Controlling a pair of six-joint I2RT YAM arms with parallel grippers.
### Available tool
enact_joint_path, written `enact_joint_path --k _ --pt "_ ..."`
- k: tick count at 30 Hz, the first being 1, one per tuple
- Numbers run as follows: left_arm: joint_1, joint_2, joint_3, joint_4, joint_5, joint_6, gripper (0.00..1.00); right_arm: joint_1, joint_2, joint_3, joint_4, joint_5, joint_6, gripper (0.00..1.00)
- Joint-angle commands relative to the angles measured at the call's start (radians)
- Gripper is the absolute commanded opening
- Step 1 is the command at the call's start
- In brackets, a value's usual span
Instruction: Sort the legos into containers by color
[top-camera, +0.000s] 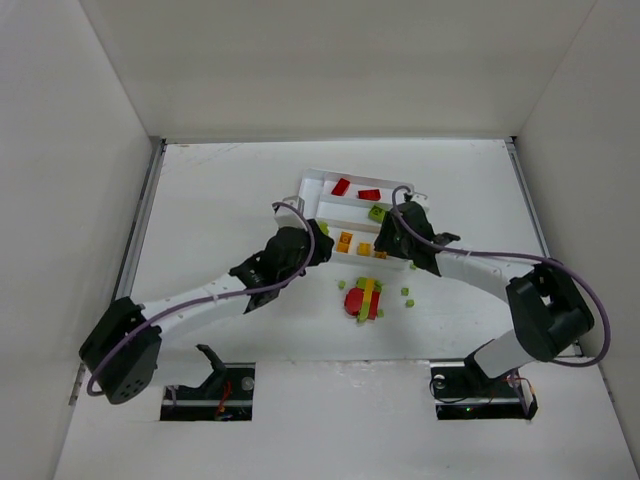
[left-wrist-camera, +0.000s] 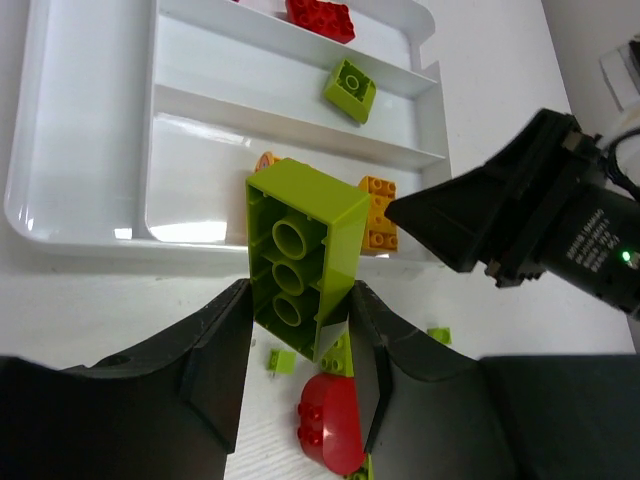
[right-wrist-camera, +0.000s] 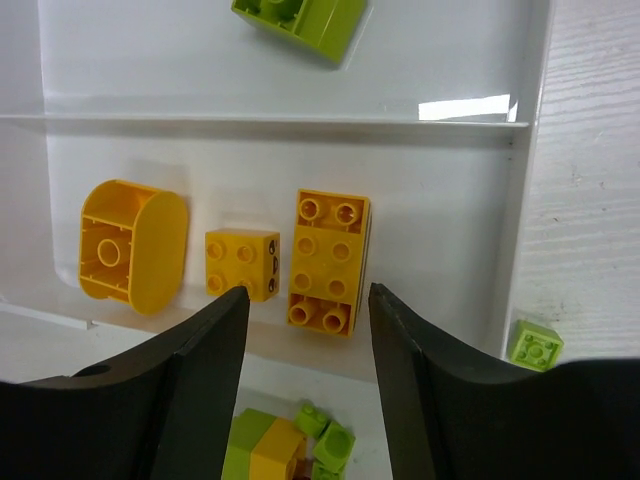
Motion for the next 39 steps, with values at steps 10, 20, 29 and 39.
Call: enact_joint_path --k 10,20,29,39 --pt "0.121 0.383 0.406 -0.087 0.287 -0.052 0.17 -0.011 -0.312 -0.216 0.232 0.075 0.103 0.24" --pt "0.15 0.624 0.609 -0.152 0.264 -0.287 0.15 -0.026 -0.32 -0.243 0.288 0.016 0.113 0.3" --pt "0.176 0.704 0.66 -0.141 0.177 -0.502 0.16 -0.026 -0.341 -0.257 0.317 -0.006 0.121 0.31" --pt "0.199 0.774 0.723 -0.188 0.172 -0.672 0.24 -0.022 -0.347 -0.265 0.334 -0.007 0.123 0.32"
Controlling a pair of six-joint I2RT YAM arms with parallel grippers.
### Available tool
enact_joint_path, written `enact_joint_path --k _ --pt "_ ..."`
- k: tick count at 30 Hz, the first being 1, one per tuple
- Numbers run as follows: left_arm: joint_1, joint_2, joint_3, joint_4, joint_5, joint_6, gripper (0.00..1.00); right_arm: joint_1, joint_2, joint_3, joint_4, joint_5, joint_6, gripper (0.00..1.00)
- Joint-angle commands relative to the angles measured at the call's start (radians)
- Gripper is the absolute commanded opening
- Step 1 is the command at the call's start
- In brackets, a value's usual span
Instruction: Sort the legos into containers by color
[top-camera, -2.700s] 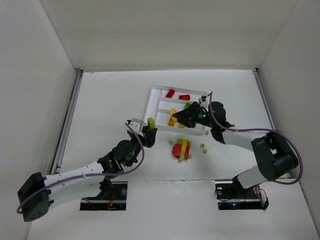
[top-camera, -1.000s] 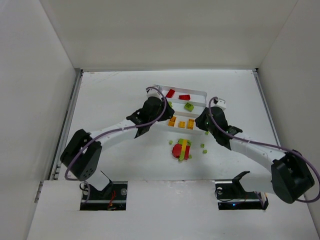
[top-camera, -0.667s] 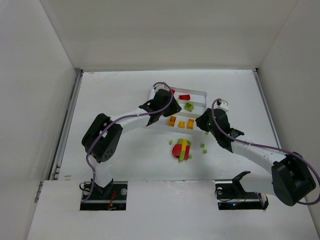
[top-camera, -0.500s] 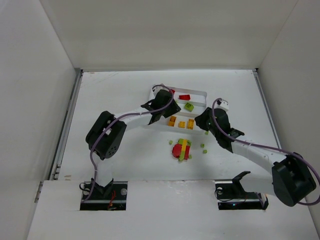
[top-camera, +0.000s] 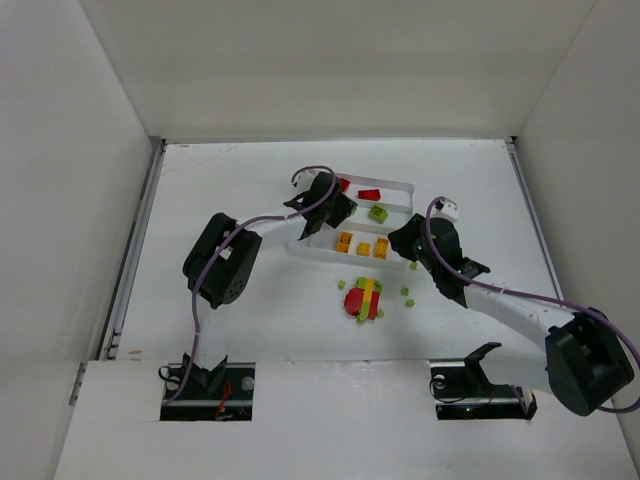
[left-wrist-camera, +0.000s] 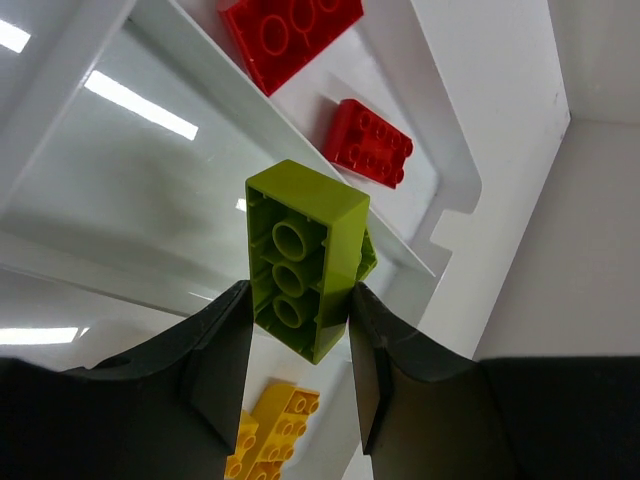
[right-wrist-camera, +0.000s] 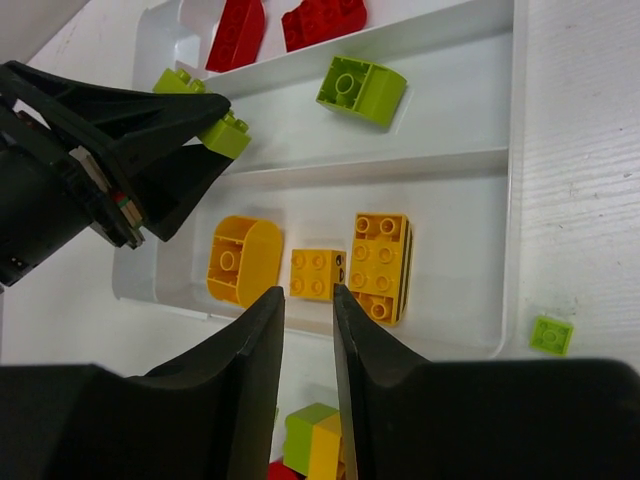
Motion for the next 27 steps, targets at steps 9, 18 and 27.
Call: enact_joint_path --k 9,18,27 --pt "0.013 0.012 0.056 -0.036 -0.029 -0.127 0.38 0.004 -0.022 -0.005 0.073 -0.006 0.007 0.35" --pt "0.007 -0.005 0.048 -0.036 -0.064 -0.104 0.49 0.01 -0.018 -0.004 0.077 -0.006 0.002 0.38" --pt "0.001 -0.074 -0.009 0.016 -0.104 -0.082 0.51 0.022 -0.01 0.009 0.071 -0.023 -0.022 0.28"
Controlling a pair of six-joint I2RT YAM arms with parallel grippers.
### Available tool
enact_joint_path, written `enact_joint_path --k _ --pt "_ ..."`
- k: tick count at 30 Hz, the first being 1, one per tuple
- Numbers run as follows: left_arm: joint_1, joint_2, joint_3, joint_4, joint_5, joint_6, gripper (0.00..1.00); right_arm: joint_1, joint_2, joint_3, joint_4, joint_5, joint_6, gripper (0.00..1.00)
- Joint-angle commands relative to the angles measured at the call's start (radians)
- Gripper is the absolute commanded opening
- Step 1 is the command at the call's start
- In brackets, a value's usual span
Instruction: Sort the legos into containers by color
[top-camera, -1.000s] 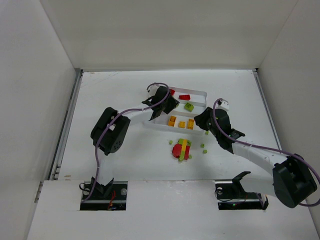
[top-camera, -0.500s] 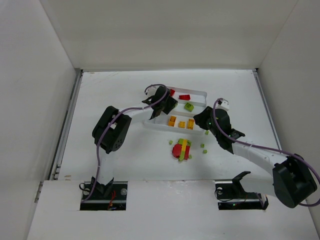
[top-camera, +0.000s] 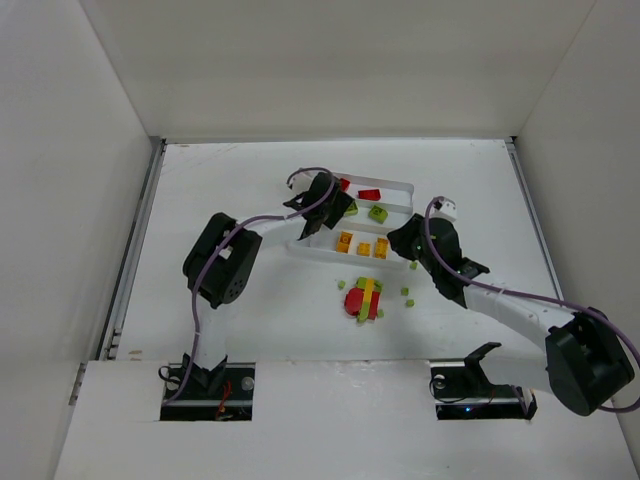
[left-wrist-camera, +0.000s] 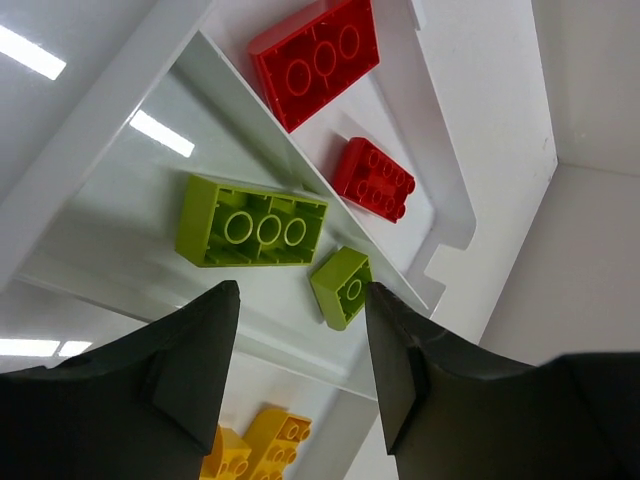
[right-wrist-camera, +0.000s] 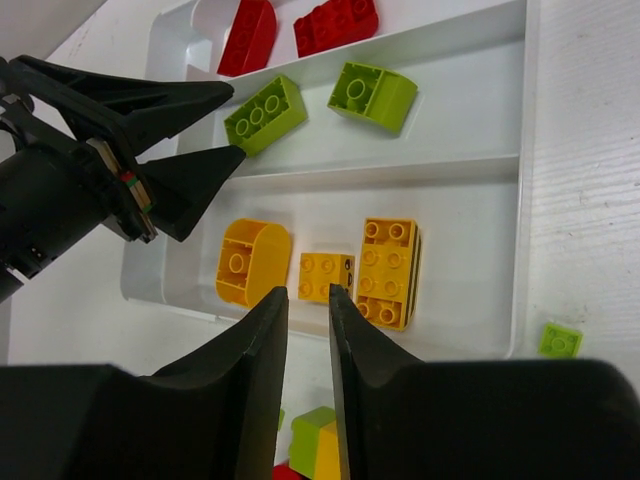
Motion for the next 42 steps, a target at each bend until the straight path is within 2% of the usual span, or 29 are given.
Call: enact_joint_path --k 1,4,7,10,13,16,21,24,29,35,42 --pt "-0.011 -0.116 -0.036 0.056 -0.056 0.023 0.5 0.031 -0.007 0.017 0.046 -0.027 -0.028 0.25" --pt "-0.016 -0.226 -0.111 0.154 -0.072 0.124 0.46 0.086 0.013 0.045 0.033 -0.026 -0.06 0.2" --pt "-0.014 -0.346 -0.231 0.24 -0.073 0.233 0.38 0.15 0.042 0.08 0.009 -0.001 -0.091 0.21" --pt "-0.016 -0.47 -0.373 0.29 -0.064 0.323 0.28 0.199 0.05 0.096 -0.037 0.007 -0.096 0.29" --pt "-0.039 -0.606 -0.522 0.316 -0.058 0.432 0.24 0.253 0.029 0.071 -0.092 0.046 -0.079 0.42" --pt "-0.098 -0.732 -0.666 0.326 -0.076 0.523 0.25 0.299 -0.011 0.027 -0.183 0.14 -0.045 0.52" --pt "-0.22 -0.858 -0.843 0.323 -0.144 0.554 0.31 0.388 -0.06 -0.006 -0.367 0.195 0.024 0.55" --pt "-0.282 -0.9 -0.917 0.328 -0.202 0.544 0.35 0.46 -0.08 -0.012 -0.445 0.203 0.074 0.61" --pt "-0.349 -0.917 -0.974 0.339 -0.227 0.535 0.4 0.537 -0.07 -0.007 -0.533 0.217 0.151 0.69" --pt "-0.362 -0.918 -1.006 0.366 -0.227 0.518 0.43 0.592 -0.008 0.025 -0.58 0.212 0.171 0.78" --pt "-0.358 -0.918 -1.049 0.406 -0.227 0.489 0.43 0.598 0.052 0.08 -0.591 0.223 0.139 0.77"
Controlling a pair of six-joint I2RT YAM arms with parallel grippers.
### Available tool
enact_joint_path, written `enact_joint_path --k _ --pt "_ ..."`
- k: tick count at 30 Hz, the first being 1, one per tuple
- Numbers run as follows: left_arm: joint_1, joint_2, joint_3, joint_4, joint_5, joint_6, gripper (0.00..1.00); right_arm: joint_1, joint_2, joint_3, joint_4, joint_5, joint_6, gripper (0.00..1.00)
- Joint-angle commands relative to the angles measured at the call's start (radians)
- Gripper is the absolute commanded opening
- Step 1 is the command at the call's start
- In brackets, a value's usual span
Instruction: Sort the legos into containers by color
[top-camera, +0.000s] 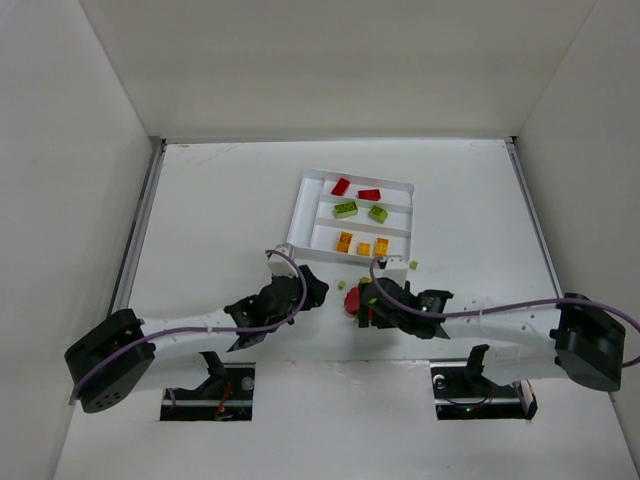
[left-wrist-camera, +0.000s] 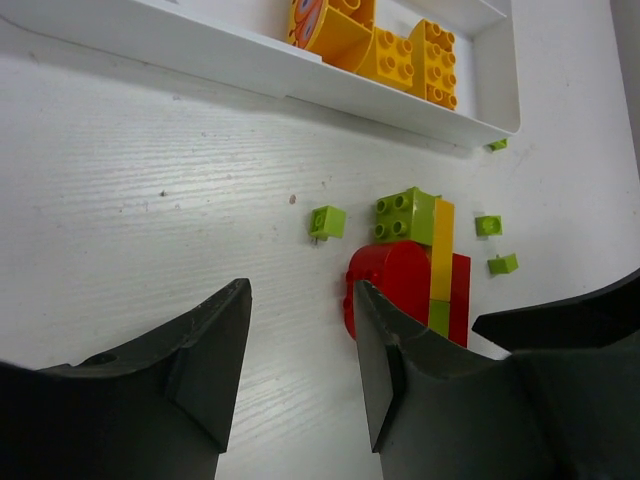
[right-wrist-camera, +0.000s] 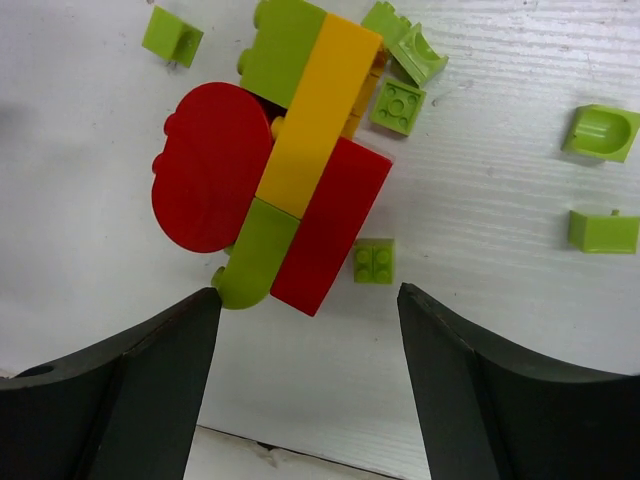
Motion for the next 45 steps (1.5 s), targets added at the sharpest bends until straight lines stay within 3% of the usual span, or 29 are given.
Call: enact_joint_path --k 1,14,21,26,38,45 --pt "-0.004 -0.024 -0.017 0.065 -0.021 -0.017 0.43 0.013 0.036 0.078 -0.039 0.035 -0.024 0.77" --pt "-0.004 -0.045 -0.056 0.062 -0.001 -0.074 0.56 0.024 0.143 0.13 -0.026 0.036 -0.057 0.8" --pt "-0.004 -0.036 -0.063 0.065 0.009 -0.091 0.59 0.016 0.201 0.142 0.017 0.048 -0.078 0.68" --pt "-0.01 -0.047 -0.073 0.065 0.016 -0.105 0.62 0.004 0.258 0.148 0.016 0.077 -0.097 0.67" --pt "0.005 -0.084 -0.104 0.065 0.052 -0.137 0.66 0.007 0.194 0.18 -0.088 0.176 -0.104 0.81" --pt "0.011 -0.093 -0.115 0.065 0.052 -0.146 0.66 0.014 0.237 0.225 -0.105 0.188 -0.141 0.79"
